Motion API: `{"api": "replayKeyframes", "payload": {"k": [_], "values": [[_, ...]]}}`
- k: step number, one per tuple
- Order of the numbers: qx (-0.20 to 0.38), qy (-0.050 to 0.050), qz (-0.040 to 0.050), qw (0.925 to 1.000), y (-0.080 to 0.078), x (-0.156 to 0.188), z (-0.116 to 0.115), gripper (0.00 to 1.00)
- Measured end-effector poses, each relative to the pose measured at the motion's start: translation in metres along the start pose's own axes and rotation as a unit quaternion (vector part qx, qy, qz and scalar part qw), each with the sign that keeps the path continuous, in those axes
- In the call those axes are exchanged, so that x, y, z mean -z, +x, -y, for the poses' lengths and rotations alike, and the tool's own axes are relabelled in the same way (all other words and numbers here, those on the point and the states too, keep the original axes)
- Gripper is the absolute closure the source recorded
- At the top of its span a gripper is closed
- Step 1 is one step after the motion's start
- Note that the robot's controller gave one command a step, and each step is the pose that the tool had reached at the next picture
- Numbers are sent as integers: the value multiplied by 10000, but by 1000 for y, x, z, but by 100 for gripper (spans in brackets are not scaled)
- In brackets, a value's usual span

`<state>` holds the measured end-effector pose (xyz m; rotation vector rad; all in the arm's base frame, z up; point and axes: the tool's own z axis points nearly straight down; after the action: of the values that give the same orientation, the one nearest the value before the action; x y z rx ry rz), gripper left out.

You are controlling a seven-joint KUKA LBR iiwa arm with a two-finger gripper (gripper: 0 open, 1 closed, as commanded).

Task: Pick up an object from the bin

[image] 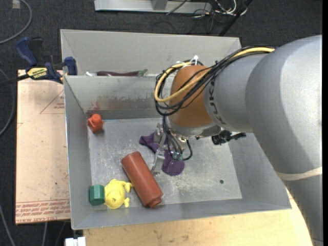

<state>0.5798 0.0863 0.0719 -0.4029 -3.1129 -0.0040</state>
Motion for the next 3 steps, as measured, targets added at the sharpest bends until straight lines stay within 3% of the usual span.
{"api": "replayKeyframes", "payload": {"k": [1,3], "values": [[-594,-18,46,9982,1,-1,17,100],[-591,-18,45,9982,1,1,17,100]]}}
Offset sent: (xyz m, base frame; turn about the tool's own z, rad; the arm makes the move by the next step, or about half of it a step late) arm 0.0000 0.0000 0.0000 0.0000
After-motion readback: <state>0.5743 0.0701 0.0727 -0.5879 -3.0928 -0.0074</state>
